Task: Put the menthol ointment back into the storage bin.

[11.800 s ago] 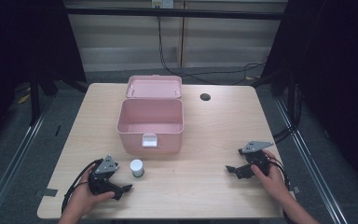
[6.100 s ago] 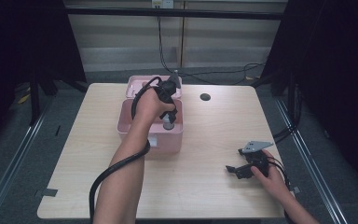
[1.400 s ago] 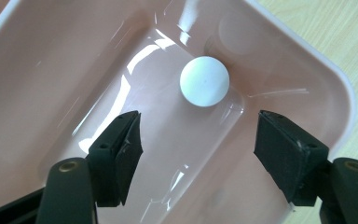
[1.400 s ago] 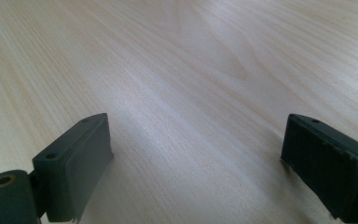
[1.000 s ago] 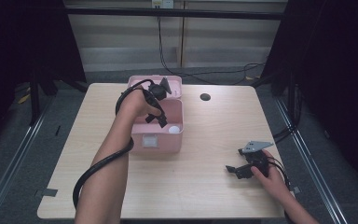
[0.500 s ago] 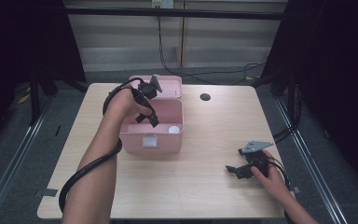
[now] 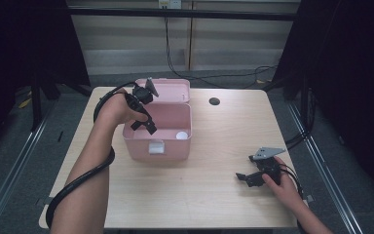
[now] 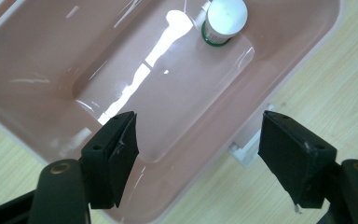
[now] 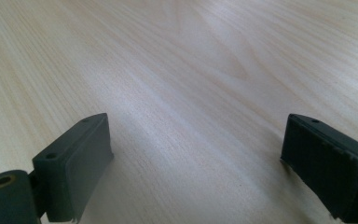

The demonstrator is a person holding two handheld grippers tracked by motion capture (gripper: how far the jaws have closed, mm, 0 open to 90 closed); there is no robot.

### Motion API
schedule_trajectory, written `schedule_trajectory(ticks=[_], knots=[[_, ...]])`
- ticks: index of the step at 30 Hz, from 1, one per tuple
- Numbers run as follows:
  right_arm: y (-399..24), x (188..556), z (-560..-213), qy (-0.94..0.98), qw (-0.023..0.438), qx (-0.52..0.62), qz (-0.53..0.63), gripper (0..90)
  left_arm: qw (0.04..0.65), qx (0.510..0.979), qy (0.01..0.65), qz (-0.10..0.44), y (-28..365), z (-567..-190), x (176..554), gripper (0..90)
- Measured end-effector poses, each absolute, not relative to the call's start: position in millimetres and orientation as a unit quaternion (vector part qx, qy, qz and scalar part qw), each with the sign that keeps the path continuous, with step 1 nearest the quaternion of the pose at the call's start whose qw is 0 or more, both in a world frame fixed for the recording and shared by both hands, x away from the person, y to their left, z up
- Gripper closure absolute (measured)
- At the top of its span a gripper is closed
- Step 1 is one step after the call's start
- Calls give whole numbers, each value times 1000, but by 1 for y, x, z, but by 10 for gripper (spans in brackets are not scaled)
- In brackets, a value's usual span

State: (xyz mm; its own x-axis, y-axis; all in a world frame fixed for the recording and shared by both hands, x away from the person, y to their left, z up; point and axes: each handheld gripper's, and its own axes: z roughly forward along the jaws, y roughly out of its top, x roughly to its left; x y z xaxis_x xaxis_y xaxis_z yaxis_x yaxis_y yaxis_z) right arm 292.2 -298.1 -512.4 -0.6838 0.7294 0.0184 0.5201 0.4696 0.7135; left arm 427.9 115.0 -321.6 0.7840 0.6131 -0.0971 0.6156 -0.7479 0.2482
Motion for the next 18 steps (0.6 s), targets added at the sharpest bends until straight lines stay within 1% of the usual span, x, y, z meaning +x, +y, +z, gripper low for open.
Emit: schedule_trajectory(ticks=[12, 18], knots=[[-298, 292, -512, 845, 146, 370, 358, 80, 137, 930, 342, -5, 142, -320, 413, 277], [-298, 292, -512, 845, 146, 370, 358, 80, 138, 925, 355, -5, 159, -326, 405, 277]])
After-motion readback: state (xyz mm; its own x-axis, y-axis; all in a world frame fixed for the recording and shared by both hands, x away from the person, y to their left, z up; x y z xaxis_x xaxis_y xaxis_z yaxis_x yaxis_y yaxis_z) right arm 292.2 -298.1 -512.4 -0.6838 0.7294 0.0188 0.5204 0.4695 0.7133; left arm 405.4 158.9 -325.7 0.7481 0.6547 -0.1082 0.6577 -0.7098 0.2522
